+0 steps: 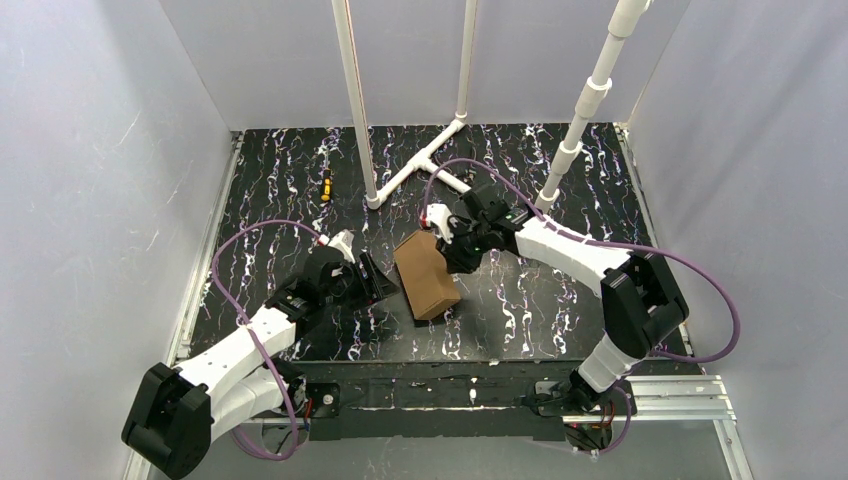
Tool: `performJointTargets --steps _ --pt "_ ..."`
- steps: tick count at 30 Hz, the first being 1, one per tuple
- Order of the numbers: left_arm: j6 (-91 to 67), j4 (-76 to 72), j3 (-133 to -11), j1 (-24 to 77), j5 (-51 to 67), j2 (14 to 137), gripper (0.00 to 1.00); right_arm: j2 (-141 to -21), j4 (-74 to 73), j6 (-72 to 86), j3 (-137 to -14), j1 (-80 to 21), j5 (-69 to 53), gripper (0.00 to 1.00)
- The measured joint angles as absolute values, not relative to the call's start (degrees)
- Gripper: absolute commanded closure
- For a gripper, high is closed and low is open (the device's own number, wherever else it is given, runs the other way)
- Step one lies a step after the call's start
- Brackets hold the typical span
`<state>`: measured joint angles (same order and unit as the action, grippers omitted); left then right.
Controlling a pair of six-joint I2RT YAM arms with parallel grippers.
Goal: Fold the paper box
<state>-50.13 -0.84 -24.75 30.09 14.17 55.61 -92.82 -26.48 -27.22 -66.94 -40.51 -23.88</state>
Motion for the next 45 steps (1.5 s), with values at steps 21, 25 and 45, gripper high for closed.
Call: performJointTargets --steps 21,25,45 --pt "-49.3 0.5 -25.3 29.9 14.6 54.0 0.37 -89.2 -26.1 -28.5 -61.7 -32.5 -22.6 0.65" --pt "-49.3 0.7 -25.5 29.7 13.7 55.1 0.72 -85.9 -21.4 -27.0 -55.4 -32.1 -22.2 0.7" --pt "-51.4 -4.0 -38.7 30.5 15.7 89.1 0.89 -93.8 2.8 -2.9 -45.2 -33.5 -24.4 0.98"
